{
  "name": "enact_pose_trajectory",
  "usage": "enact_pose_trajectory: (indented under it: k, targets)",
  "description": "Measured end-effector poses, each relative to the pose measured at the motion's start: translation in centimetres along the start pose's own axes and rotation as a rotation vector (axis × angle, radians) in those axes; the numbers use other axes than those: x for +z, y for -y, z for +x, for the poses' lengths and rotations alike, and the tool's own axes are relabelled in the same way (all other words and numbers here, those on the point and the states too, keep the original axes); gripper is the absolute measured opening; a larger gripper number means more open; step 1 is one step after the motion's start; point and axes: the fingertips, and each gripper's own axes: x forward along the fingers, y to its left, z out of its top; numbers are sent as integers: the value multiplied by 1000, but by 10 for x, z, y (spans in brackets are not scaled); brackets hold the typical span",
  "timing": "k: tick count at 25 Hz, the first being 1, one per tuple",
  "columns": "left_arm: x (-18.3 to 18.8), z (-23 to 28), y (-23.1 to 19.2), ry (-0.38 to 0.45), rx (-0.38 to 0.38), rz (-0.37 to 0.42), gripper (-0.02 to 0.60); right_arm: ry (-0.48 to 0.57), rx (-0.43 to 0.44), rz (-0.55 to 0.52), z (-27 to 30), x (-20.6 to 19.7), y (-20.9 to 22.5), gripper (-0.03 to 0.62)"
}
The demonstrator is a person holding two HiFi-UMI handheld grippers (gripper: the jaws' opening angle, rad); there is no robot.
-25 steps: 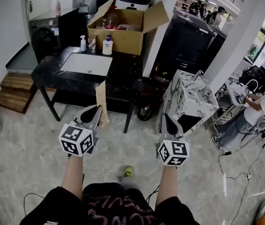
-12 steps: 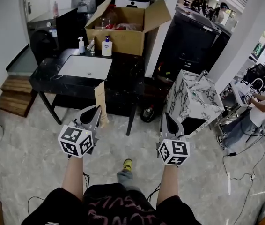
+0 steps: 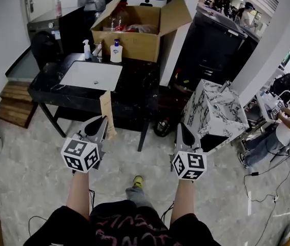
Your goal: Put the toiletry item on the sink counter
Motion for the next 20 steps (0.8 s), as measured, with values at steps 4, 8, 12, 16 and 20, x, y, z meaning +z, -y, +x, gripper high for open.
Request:
enact_pose_trajectory:
  k: [4,8,12,16,20]
  targets:
    - [-5,29,-8,-8,3,2,6,0,3,8,25,-9,16,11]
    - [-9,65,-14,-23,9,8,6,-8,8,24,55,-21,38,11]
    - [-6,105,-27,-36,26,12,6,-16,20,35,97,-25,60,11]
    - [2,146,-40,-38,49,14,6,-18,43,33,141,-22,81,11]
    - [8,184,-47,-46,69,14,6,-19,67,40,179,-18,102,11]
